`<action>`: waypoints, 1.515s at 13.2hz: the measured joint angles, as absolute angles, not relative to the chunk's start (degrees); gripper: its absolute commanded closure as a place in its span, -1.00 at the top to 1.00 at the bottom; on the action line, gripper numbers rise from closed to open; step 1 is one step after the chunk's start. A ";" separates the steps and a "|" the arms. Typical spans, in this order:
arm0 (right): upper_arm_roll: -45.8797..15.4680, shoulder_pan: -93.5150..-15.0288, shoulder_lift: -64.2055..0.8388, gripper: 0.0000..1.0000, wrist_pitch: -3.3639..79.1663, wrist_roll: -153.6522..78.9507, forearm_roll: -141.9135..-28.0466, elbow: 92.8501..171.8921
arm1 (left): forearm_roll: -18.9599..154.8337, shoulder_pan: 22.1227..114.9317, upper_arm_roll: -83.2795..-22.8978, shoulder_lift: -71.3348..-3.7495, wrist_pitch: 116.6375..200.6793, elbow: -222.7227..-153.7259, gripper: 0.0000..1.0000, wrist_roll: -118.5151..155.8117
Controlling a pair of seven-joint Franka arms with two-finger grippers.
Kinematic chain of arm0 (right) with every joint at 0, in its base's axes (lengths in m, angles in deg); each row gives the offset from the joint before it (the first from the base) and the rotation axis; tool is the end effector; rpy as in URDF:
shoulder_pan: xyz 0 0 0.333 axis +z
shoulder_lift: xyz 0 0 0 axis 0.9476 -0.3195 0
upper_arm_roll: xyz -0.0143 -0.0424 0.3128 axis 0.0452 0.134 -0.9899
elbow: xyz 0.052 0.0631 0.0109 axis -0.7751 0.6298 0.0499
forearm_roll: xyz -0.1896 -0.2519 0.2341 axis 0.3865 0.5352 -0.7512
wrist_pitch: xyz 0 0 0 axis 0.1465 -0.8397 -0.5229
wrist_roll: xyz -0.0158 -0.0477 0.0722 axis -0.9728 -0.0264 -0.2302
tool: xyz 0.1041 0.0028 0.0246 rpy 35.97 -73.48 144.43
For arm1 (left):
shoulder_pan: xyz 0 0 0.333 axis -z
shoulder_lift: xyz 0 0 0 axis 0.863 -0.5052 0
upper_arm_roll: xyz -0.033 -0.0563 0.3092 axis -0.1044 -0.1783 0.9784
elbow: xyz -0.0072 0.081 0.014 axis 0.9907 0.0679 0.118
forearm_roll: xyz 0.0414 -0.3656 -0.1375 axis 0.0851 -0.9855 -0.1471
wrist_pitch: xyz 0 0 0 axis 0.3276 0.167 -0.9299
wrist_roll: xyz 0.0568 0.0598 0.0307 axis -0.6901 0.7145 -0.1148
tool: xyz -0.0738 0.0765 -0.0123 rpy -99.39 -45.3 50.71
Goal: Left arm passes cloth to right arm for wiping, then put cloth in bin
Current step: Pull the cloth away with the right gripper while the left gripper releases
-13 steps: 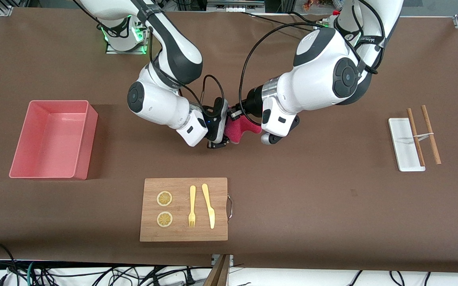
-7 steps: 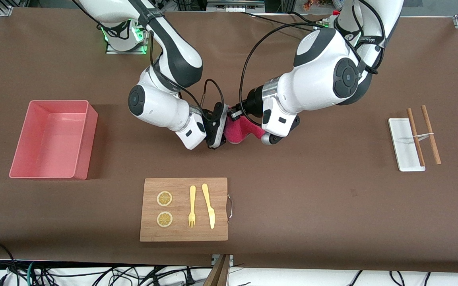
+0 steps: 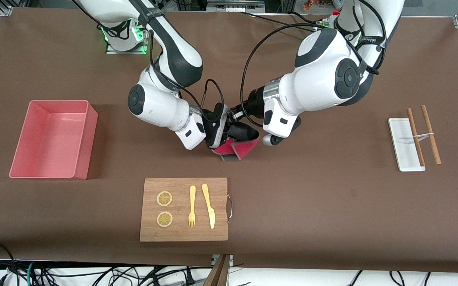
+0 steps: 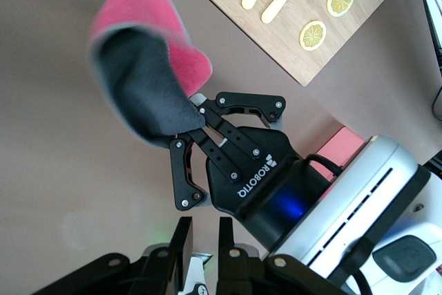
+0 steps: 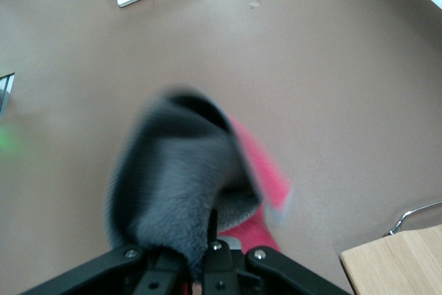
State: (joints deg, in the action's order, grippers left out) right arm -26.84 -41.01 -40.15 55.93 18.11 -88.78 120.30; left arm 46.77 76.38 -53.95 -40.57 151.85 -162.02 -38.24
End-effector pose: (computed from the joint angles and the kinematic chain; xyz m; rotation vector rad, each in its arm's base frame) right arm 0.5865 0.4313 0.3701 -2.0696 -1.4675 -0.4802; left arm 0.5927 -0.4038 0.5078 2.3941 0.8439 -0.5249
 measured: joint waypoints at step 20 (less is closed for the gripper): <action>0.74 -41.55 -30.60 -1.00 14.66 -14.67 -67.42 119.24 | 60.59 69.64 -53.49 -37.77 131.90 -160.89 1.00 -9.50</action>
